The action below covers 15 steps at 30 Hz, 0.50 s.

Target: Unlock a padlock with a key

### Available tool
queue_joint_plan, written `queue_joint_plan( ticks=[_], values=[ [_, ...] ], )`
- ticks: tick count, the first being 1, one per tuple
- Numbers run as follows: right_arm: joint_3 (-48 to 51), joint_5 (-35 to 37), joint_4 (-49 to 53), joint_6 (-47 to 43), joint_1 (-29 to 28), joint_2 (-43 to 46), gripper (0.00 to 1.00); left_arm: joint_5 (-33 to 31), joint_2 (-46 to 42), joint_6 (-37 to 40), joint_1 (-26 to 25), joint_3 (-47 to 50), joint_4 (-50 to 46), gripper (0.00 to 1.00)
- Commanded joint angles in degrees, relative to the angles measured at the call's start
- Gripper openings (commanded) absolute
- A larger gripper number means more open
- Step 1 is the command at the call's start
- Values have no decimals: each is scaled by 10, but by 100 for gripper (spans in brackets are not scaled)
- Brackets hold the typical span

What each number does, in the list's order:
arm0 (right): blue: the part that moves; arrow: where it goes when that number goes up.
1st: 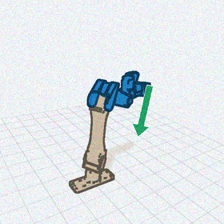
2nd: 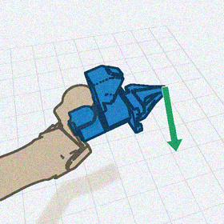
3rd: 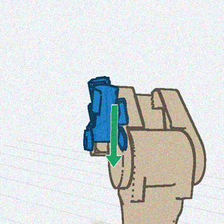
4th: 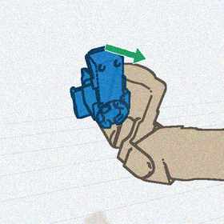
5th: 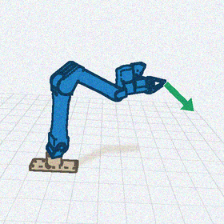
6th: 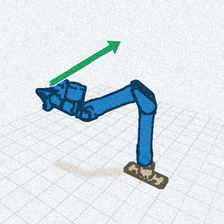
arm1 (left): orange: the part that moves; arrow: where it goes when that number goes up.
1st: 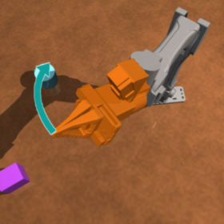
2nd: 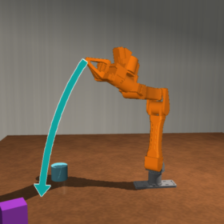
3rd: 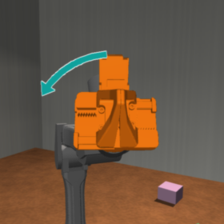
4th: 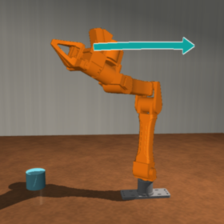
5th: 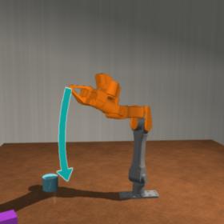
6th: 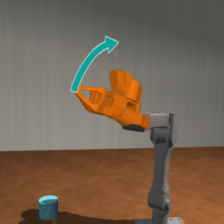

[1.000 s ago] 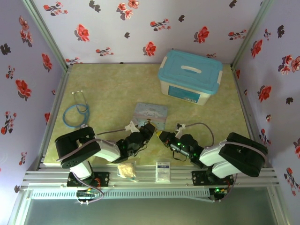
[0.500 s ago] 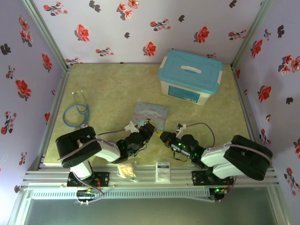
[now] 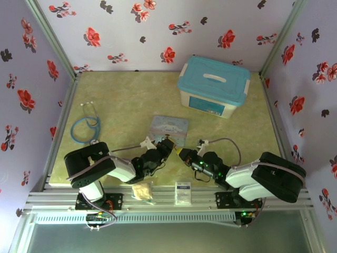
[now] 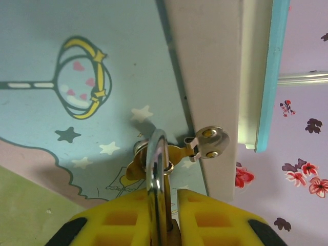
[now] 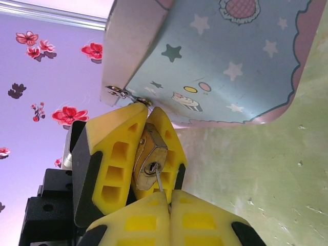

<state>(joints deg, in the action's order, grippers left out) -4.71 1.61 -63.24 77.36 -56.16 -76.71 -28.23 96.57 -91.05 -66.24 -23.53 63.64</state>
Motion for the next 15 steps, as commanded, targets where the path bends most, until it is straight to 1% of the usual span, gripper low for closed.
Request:
queue_joint_plan(
  ticks=[1, 4, 10, 13, 15],
  values=[
    [7, 18, -31, -21, -3, 10, 0, 7, 17, -7, -4, -17, 51, 0],
    [1, 18, -10, -26, -3, 20, 0, 8, 29, -10, -9, -17, 81, 0],
    [2, 2, -15, -28, 16, 18, 0, 26, 31, -14, -14, -27, 82, 0],
    [9, -29, -39, -19, 45, 8, 0, 40, 27, -17, -14, -29, 87, 0],
    [8, -69, -58, -8, 74, -2, 0, 46, 23, -16, -15, -29, 89, 0]
  ],
)
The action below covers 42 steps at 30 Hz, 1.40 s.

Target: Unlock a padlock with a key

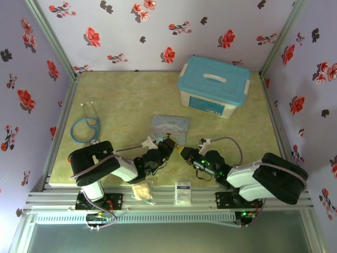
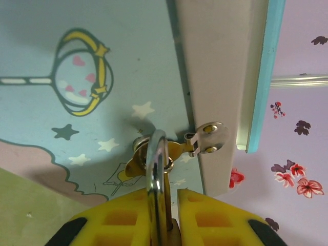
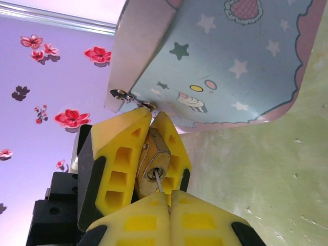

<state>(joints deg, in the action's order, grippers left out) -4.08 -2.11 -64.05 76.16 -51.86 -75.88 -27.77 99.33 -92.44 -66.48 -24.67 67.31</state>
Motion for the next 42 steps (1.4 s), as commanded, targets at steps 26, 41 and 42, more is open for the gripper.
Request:
queue_joint_plan(
  ticks=[26, 41, 42],
  values=[
    [-25, -118, -153, 90, 84, -123, 0, 57, -3, 11, -26, -34, 75, 0],
    [-55, -245, -153, 80, 150, -132, 0, 87, -35, 21, -20, -37, 77, 0],
    [-61, -249, -153, 78, 148, -135, 0, 88, -33, 18, -20, -39, 77, 0]
  ],
)
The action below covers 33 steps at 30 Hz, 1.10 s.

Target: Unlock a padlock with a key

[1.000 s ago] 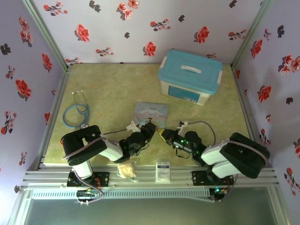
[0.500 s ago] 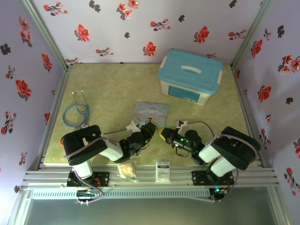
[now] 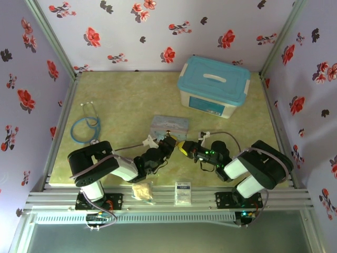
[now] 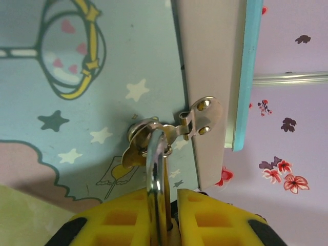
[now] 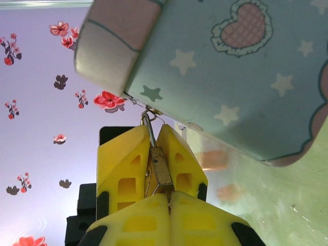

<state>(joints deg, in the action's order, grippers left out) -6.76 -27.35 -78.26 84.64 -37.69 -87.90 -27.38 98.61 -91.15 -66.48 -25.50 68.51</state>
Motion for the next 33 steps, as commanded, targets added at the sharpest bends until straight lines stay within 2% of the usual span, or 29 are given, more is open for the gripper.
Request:
queue_joint_plan(
  ticks=[1, 2, 7, 15, 18, 20, 22, 25, 28, 30, 33],
  values=[
    [-42, 1, -11, -11, 3, -16, 5, 86, -24, 2, -20, -31, 65, 0],
    [-44, 3, -10, -13, -1, -17, 15, 86, -23, 2, -19, -30, 65, 0],
    [-33, 21, 0, -30, -7, -3, 21, 72, -14, 0, -10, -11, 64, 0],
    [-9, 41, 92, -57, -8, 71, 27, 64, -10, 3, 21, 8, 64, 0],
    [-8, 47, 158, -73, -9, 122, 30, 64, -16, 3, 30, 18, 64, 0],
    [-10, 52, 213, -89, -12, 160, 36, 63, -22, 8, 32, 22, 64, 0],
    [-14, 54, 261, -104, -15, 198, 36, 63, -22, 6, 34, 22, 63, 0],
    [-20, 58, 339, -124, -18, 247, 26, 64, -23, 8, 35, 20, 63, 0],
    [-23, 66, 400, -140, -26, 273, 28, 63, -24, 6, 36, 18, 64, 0],
    [-22, 66, 405, -142, -30, 268, 27, 65, -26, 10, 36, 14, 63, 0],
    [-20, 61, 357, -128, -37, 247, 25, 70, -25, 10, 35, 10, 63, 0]
  ],
)
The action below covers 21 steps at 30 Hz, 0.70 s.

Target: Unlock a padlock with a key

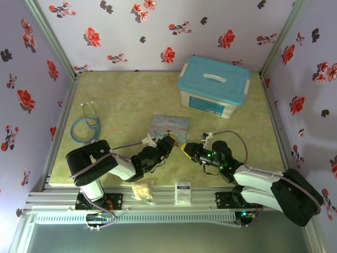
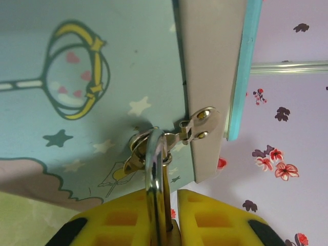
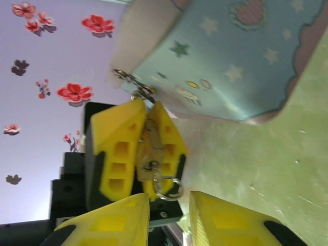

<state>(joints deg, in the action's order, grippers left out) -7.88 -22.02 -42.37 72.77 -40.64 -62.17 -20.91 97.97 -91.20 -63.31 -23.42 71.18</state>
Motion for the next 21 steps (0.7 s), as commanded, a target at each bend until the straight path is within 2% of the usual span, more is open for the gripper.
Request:
queue_joint_plan(
  ticks=[1, 4, 13, 17, 21],
  values=[
    [-9, 11, -20, -6, -10, -16, 24, 8, -18, 10, 4, -12, 36, 0],
    [-10, 22, -56, -2, -15, -24, 20, 8, -14, 5, 2, -12, 36, 0],
    [-28, 23, -46, -11, -16, -34, 10, 17, -9, 5, -6, -24, 36, 0],
    [-33, 18, -92, -1, -17, -61, 3, 22, -9, 5, -13, -30, 36, 0],
    [-37, 18, -107, -3, -17, -75, 2, 29, 3, -11, -24, -38, 36, 0]
  ],
)
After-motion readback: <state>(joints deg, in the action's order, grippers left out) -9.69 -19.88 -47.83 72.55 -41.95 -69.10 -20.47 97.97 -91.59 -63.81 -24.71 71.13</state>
